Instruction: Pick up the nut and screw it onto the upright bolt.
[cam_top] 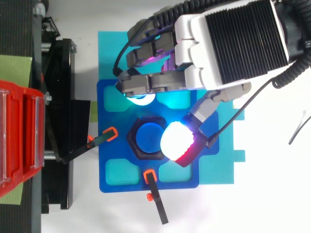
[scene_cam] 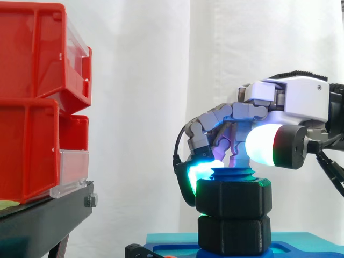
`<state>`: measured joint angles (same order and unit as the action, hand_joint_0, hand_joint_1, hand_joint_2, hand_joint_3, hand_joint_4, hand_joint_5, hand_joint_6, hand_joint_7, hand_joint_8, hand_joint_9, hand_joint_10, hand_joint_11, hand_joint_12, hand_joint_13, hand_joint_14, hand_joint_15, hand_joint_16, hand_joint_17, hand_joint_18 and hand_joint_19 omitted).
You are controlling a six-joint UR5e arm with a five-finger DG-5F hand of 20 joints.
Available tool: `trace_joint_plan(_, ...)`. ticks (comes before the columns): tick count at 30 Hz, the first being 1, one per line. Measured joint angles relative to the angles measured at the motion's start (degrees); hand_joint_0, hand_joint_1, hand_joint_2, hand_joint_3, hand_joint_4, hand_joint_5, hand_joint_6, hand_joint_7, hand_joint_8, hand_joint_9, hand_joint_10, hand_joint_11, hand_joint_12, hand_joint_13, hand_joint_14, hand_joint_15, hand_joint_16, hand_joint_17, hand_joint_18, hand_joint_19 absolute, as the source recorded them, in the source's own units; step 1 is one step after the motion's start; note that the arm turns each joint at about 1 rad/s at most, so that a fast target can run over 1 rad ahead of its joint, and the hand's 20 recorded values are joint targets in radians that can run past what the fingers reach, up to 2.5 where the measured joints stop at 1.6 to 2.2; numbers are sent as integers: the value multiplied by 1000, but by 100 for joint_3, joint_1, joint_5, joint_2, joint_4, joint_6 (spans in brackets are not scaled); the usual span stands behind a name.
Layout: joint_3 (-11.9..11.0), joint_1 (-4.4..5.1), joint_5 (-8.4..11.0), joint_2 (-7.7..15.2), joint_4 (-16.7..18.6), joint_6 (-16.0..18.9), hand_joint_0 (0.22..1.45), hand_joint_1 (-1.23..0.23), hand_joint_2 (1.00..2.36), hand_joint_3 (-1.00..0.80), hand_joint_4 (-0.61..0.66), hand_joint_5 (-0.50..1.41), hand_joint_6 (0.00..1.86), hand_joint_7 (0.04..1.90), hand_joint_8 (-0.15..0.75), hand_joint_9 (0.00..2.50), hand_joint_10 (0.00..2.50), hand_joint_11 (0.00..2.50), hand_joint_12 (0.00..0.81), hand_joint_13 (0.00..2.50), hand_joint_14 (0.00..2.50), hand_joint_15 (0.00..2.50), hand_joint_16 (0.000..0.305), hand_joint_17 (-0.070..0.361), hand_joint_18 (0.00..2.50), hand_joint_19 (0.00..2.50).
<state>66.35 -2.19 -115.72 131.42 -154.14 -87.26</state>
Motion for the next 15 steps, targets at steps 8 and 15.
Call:
trace_joint_plan(8,-146,-38,-20,-2,3,18,501,-132,1000,-500,195,15,505,1164,238,1418,3,80,187,979,0,35,32,71,716,281)
trace_joint_plan(15,-301,-9,-52,1,27,25,497,-124,1000,-500,242,-25,504,964,223,1317,0,51,193,915,0,25,34,76,670,275)
